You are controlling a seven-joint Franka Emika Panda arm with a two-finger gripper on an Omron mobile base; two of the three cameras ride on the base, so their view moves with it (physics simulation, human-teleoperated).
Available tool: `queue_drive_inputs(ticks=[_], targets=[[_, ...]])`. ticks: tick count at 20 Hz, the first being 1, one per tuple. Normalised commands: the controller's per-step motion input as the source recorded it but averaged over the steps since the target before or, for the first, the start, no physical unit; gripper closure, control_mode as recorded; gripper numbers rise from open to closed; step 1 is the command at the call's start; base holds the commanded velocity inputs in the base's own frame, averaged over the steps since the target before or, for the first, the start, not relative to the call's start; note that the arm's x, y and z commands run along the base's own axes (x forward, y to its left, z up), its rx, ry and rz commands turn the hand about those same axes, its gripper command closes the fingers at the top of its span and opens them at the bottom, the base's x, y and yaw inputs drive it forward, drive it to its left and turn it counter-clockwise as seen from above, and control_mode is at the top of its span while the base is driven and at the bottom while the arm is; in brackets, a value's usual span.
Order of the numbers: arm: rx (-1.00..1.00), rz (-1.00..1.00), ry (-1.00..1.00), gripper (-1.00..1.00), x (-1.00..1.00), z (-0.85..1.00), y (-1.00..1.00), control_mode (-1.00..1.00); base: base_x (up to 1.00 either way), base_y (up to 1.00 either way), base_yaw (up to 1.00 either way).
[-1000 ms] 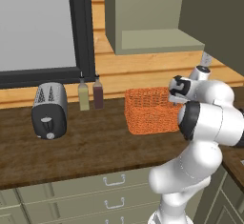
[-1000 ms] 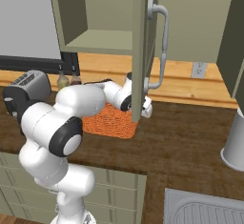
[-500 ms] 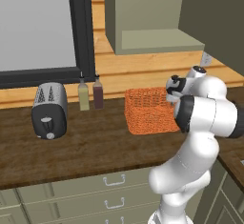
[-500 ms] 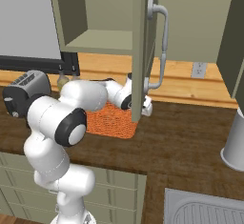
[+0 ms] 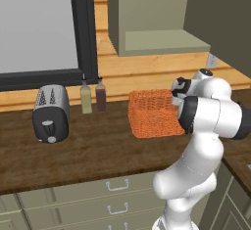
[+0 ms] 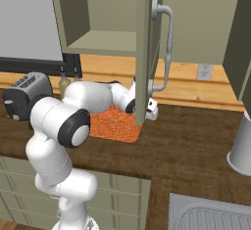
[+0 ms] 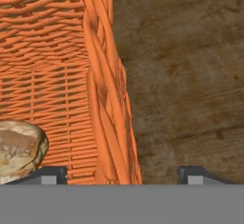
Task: Open the cabinet, pick up the bread from the cabinet and place it in the basket. Then move the basket to the dining counter.
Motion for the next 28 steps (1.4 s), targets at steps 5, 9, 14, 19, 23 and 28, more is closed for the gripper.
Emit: queue_drive_inputs(ticks=[5, 9, 14, 19, 23, 28], targets=[[0.0, 0.0, 0.0, 1.0, 0.0, 0.0, 0.0, -1.0, 0.0, 0.0, 0.0], [0.0, 0.0, 0.0, 1.0, -0.15, -0.01, 0.16, -1.0, 0.0, 0.0, 0.0], [0.0, -0.05, 0.0, 1.0, -0.4, 0.28, 0.61, -1.0, 0.0, 0.0, 0.0], [0.0, -0.08, 0.0, 1.0, -0.51, 0.61, 0.45, -1.0, 0.0, 0.0, 0.0], [0.0, 0.0, 0.0, 1.0, -0.85, 0.65, 0.0, -1.0, 0.0, 0.0, 0.0], [0.0, 0.0, 0.0, 1.0, -0.83, 0.69, 0.0, -1.0, 0.0, 0.0, 0.0]])
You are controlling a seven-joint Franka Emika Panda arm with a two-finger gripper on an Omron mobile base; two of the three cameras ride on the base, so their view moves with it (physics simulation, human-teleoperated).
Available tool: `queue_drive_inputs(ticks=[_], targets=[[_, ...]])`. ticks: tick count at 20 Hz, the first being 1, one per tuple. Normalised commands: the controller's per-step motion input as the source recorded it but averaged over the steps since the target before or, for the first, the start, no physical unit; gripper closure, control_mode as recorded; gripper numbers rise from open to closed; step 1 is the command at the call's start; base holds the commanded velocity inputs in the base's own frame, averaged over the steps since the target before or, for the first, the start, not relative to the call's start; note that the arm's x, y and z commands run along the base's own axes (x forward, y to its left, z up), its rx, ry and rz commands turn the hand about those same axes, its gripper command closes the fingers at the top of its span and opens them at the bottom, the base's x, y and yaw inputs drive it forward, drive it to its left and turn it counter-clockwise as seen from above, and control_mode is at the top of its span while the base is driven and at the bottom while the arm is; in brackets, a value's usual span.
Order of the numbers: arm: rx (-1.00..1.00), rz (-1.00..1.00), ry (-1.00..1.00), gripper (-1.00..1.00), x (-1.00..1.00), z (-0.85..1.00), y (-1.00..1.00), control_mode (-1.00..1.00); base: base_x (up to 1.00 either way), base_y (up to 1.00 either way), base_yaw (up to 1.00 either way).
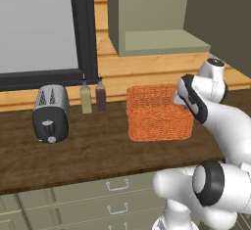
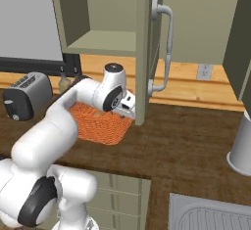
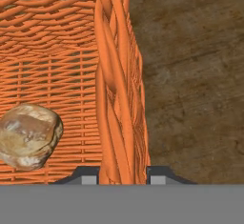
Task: Open the cabinet, pick up the bread from the cabinet and place it in the basket. Then move the basket to the dining counter.
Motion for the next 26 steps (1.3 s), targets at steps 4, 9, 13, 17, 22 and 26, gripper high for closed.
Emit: queue_drive_inputs(ticks=[4, 9, 13, 17, 22, 26], targets=[[0.02, 0.0, 0.0, 1.0, -0.84, 0.72, 0.0, -1.0, 0.0, 0.0, 0.0], [0.02, 0.0, 0.0, 1.0, -0.79, 0.59, 0.02, -1.0, 0.0, 0.0, 0.0], [0.0, 0.0, 0.0, 1.0, -0.25, 0.48, 0.22, -1.0, 0.0, 0.0, 0.0], [0.06, 0.0, 0.0, 1.0, -0.23, 0.42, 0.04, -1.0, 0.0, 0.0, 0.0], [0.01, 0.0, 0.0, 1.0, -0.08, 0.08, 0.04, -1.0, 0.0, 0.0, 0.0], [0.0, 0.0, 0.0, 1.0, 0.0, 0.02, 0.0, 1.0, -0.24, 0.08, 0.0]])
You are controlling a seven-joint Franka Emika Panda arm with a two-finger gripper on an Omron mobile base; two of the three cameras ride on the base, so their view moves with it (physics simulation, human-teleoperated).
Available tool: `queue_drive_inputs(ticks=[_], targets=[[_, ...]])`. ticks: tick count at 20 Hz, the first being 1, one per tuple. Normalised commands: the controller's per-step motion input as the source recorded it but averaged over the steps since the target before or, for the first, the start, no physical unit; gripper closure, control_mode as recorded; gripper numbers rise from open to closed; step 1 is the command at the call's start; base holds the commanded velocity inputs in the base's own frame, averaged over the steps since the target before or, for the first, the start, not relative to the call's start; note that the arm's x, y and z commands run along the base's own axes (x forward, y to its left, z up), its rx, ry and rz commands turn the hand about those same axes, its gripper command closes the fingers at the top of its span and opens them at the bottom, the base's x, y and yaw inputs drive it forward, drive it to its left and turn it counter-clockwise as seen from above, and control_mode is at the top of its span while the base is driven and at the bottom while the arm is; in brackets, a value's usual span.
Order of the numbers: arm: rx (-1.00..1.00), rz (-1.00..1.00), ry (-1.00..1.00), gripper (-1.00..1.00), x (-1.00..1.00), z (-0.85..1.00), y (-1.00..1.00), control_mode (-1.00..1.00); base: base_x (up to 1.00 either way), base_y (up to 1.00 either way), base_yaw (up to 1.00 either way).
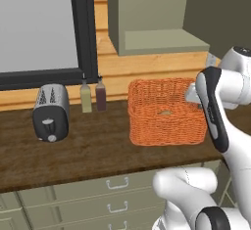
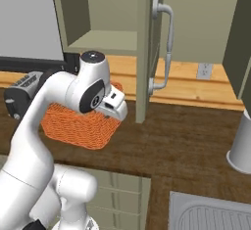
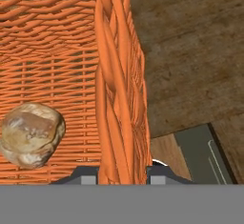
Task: Open the cabinet, pick up the bread from the cabinet and place it in the basket. Then move the basket to the dining counter.
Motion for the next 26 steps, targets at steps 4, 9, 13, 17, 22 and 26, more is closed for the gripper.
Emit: queue_drive_inputs(ticks=[4, 9, 13, 17, 22, 26], targets=[[0.0, 0.0, 0.0, 1.0, 0.0, 0.0, 0.0, 1.0, -1.0, 0.79, 0.25], [0.0, 0.0, 0.0, 1.0, 0.0, 0.0, 0.0, 1.0, -0.26, 0.55, 0.92], [0.0, 0.0, 0.0, 1.0, 0.0, 0.0, 0.0, 1.0, -0.15, 0.05, 1.0], [0.0, 0.0, 0.0, 1.0, 0.0, 0.0, 0.0, 1.0, -0.1, 0.0, 1.0], [0.0, 0.0, 0.0, 1.0, 0.0, 0.0, 0.0, 1.0, -0.07, 0.0, 1.0], [0.0, 0.0, 0.0, 1.0, 0.0, 0.0, 0.0, 1.0, -0.04, 0.0, 1.0]])
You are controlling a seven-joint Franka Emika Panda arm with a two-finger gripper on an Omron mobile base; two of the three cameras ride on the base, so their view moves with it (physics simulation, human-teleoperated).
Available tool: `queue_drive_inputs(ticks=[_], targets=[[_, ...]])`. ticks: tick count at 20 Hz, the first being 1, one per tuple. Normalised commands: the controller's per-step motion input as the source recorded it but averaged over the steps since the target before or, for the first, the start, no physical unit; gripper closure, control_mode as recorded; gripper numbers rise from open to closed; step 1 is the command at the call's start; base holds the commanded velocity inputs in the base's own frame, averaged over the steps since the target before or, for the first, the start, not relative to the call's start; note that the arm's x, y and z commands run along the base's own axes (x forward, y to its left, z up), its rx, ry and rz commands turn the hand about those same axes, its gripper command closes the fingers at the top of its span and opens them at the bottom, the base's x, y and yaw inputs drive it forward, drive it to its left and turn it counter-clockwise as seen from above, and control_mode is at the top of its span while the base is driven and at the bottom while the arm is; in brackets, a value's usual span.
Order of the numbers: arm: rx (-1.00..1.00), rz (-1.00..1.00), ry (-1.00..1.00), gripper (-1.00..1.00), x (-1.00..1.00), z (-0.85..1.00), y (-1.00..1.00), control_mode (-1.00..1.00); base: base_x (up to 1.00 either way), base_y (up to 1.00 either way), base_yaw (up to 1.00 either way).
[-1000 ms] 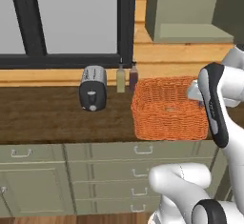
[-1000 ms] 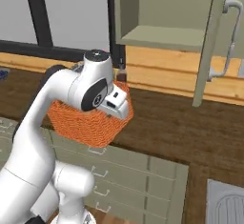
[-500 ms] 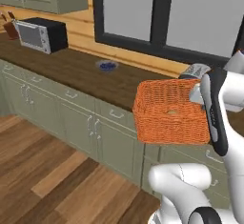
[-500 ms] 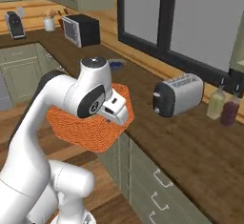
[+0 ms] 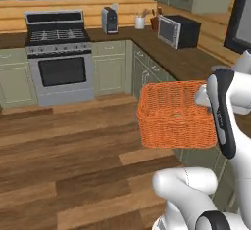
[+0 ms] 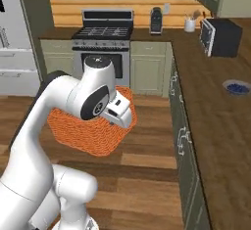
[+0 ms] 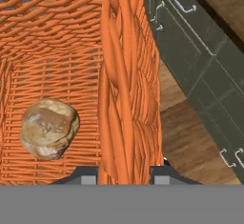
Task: Open the cabinet, pick up the bread from the cabinet and place it in the basket. Then move the basket to the dining counter.
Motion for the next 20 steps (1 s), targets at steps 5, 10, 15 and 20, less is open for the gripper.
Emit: queue_drive_inputs(ticks=[5, 10, 15, 20], targets=[[0.0, 0.0, 0.0, 1.0, 0.0, 0.0, 0.0, 1.0, 0.0, 0.0, 1.0], [0.0, 0.0, 0.0, 1.0, 0.0, 0.0, 0.0, 1.0, 0.0, 0.0, 1.0], [0.0, 0.0, 0.0, 1.0, 0.0, 0.0, 0.0, 1.0, 0.64, -0.03, 0.84], [0.0, 0.0, 0.0, 1.0, 0.0, 0.0, 0.0, 1.0, 1.0, -0.33, 0.43]])
